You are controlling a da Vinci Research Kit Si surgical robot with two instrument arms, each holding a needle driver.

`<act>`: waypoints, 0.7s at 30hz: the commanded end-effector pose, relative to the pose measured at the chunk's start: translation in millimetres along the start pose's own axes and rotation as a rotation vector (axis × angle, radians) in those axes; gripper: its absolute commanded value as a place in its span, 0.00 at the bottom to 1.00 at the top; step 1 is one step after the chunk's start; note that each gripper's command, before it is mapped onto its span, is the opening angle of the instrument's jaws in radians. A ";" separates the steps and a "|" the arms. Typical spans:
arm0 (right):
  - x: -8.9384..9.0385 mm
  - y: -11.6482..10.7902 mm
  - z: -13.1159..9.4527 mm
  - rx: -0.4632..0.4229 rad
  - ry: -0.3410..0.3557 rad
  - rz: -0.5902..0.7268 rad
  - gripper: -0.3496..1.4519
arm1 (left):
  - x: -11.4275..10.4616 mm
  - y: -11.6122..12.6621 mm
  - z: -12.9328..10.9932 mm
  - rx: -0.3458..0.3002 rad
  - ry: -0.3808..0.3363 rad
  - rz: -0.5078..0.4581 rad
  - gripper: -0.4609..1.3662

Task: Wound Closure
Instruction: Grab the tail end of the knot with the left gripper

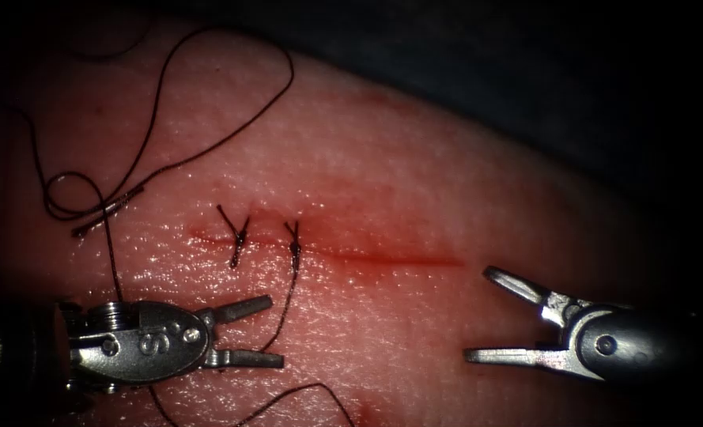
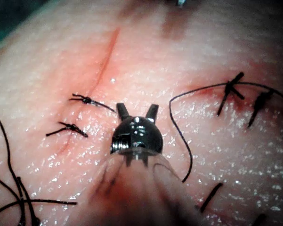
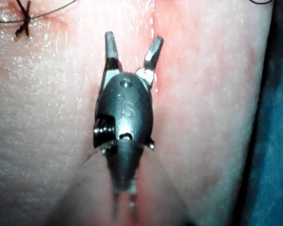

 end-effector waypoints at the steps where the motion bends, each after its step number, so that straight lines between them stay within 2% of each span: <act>1: 0.0 0.0 0.0 0.002 0.000 0.000 0.73 | -0.2 -0.2 0.0 0.014 -0.016 0.000 0.40; 6: 0.0 0.0 0.0 0.002 0.000 0.000 0.73 | -2.1 -0.5 0.3 0.037 -0.095 0.002 0.51; 16: 0.0 0.0 0.0 0.002 0.000 0.000 0.73 | -3.8 1.1 1.6 0.011 -0.096 -0.012 0.54; 21: 0.0 0.0 0.0 0.002 0.000 0.000 0.73 | -4.1 1.5 2.3 0.002 -0.093 -0.011 0.51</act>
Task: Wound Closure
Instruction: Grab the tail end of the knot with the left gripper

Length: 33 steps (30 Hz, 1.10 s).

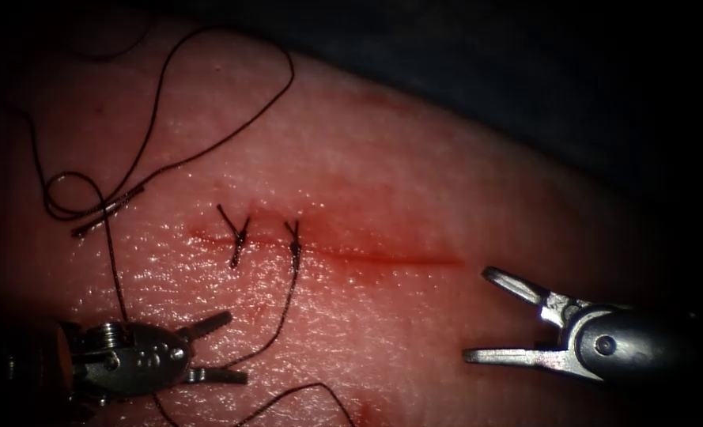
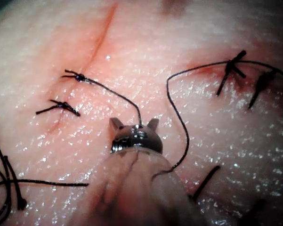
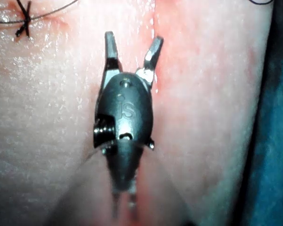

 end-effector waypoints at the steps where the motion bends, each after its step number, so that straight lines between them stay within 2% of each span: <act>1: 0.0 0.0 0.0 0.002 0.000 0.000 0.73 | -0.1 0.1 0.2 -0.003 -0.001 0.002 0.50; 7: 0.0 0.0 0.0 0.002 0.000 -0.006 0.73 | -1.0 0.6 1.8 -0.009 -0.019 0.005 0.46; 14: 0.1 -0.1 0.1 0.001 -0.001 -0.006 0.73 | -1.9 0.0 3.1 -0.013 -0.035 -0.002 0.41; 19: 0.1 -0.1 0.2 0.004 -0.006 -0.005 0.74 | -2.0 -0.1 3.0 -0.016 -0.061 -0.015 0.27; 21: 0.0 -0.2 0.2 0.005 -0.008 -0.005 0.73 | -2.0 0.0 2.9 -0.016 -0.067 -0.027 0.18; 22: 0.0 -0.2 0.3 0.009 -0.010 -0.005 0.73 | -2.0 0.0 2.8 -0.016 -0.070 -0.033 0.08; 23: 0.0 -0.3 0.3 0.011 -0.008 -0.006 0.73 | -1.9 0.1 2.7 -0.017 -0.085 -0.055 0.06; 25: 0.0 -0.4 0.5 0.020 -0.006 -0.006 0.73 | -1.6 0.0 2.3 -0.026 -0.152 -0.132 0.06; 27: 0.0 -0.5 0.6 0.030 -0.002 -0.012 0.74 | -1.4 -0.1 2.1 -0.033 -0.176 -0.147 0.06; 31: 0.3 -0.9 0.9 0.064 0.015 -0.040 0.72 | -0.5 -0.7 1.5 -0.051 -0.179 -0.154 0.06; 33: 0.6 -1.2 2.1 0.081 0.021 -0.073 0.72 | 0.3 -1.3 1.1 -0.037 -0.175 -0.155 0.06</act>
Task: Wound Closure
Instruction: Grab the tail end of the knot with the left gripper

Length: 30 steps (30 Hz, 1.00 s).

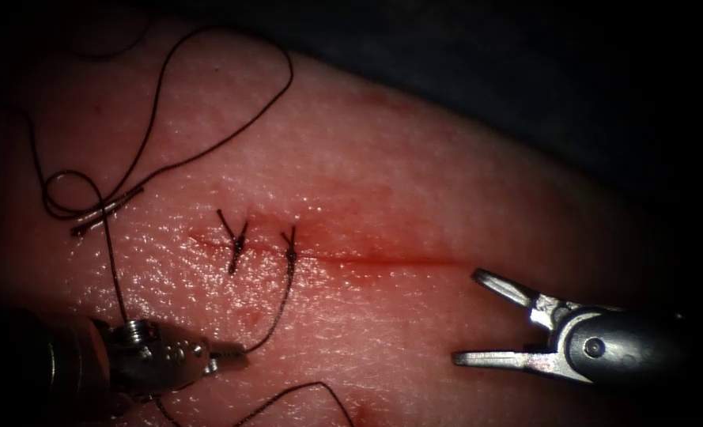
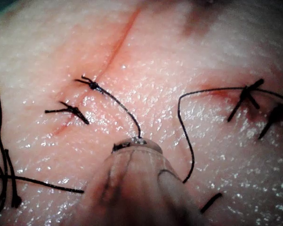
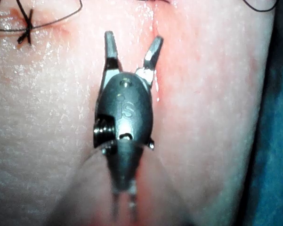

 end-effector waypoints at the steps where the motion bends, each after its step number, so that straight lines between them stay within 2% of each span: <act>1: 0.1 0.0 0.8 0.008 0.006 -0.026 0.71 | 0.4 -0.2 -0.2 0.001 0.009 -0.002 0.06; 3: 0.3 -0.1 1.7 0.013 0.009 -0.039 0.71 | 0.9 -0.5 -0.6 0.011 0.020 -0.005 0.06; 7: 1.1 -0.4 4.9 0.032 0.023 -0.127 0.72 | 2.1 -0.8 -1.3 0.015 0.029 -0.013 0.06; 12: 0.4 -0.6 7.7 0.051 0.037 -0.181 0.73 | 2.9 -0.8 -1.5 0.014 0.027 -0.012 0.06; 17: -0.8 0.0 9.1 0.052 0.033 -0.216 0.74 | 4.3 -1.1 -2.5 0.018 0.035 -0.009 0.06; 22: -1.1 0.3 10.1 0.059 0.038 -0.241 0.75 | 5.5 -1.0 -3.7 0.022 0.045 -0.009 0.06; 30: -2.8 -0.7 12.5 0.100 0.071 -0.272 0.77 | 6.7 -0.4 -5.1 0.027 0.043 -0.004 0.06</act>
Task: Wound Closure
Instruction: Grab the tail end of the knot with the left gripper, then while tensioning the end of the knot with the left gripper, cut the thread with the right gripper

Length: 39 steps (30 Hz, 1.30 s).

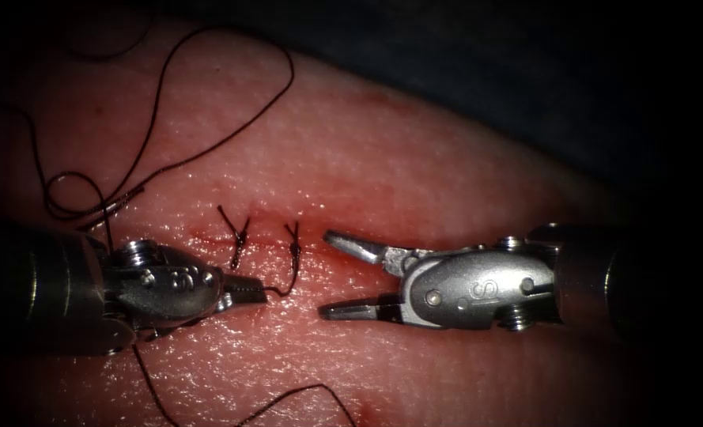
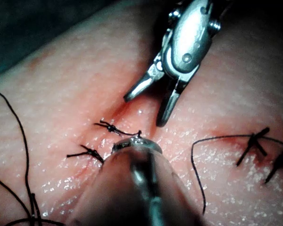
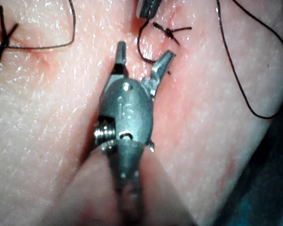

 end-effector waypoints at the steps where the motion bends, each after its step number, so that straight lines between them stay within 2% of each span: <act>1: -0.1 0.0 0.2 0.004 0.003 -0.003 0.77 | 0.0 0.1 -0.1 -0.003 -0.002 0.000 0.06; 9: -1.0 0.2 1.7 -0.004 -0.002 -0.010 0.77 | 0.2 0.5 -0.7 -0.006 -0.004 0.008 0.06; 17: -2.2 0.5 3.3 -0.028 0.021 -0.021 0.77 | 0.7 0.8 -1.4 -0.008 -0.007 0.010 0.06; 27: -3.4 0.0 6.0 -0.009 0.059 -0.048 0.77 | 0.7 1.0 -1.6 -0.007 -0.004 0.007 0.06; 39: -2.8 -0.4 8.2 -0.025 0.079 -0.047 0.77 | 1.1 1.8 -1.3 -0.006 -0.005 0.014 0.06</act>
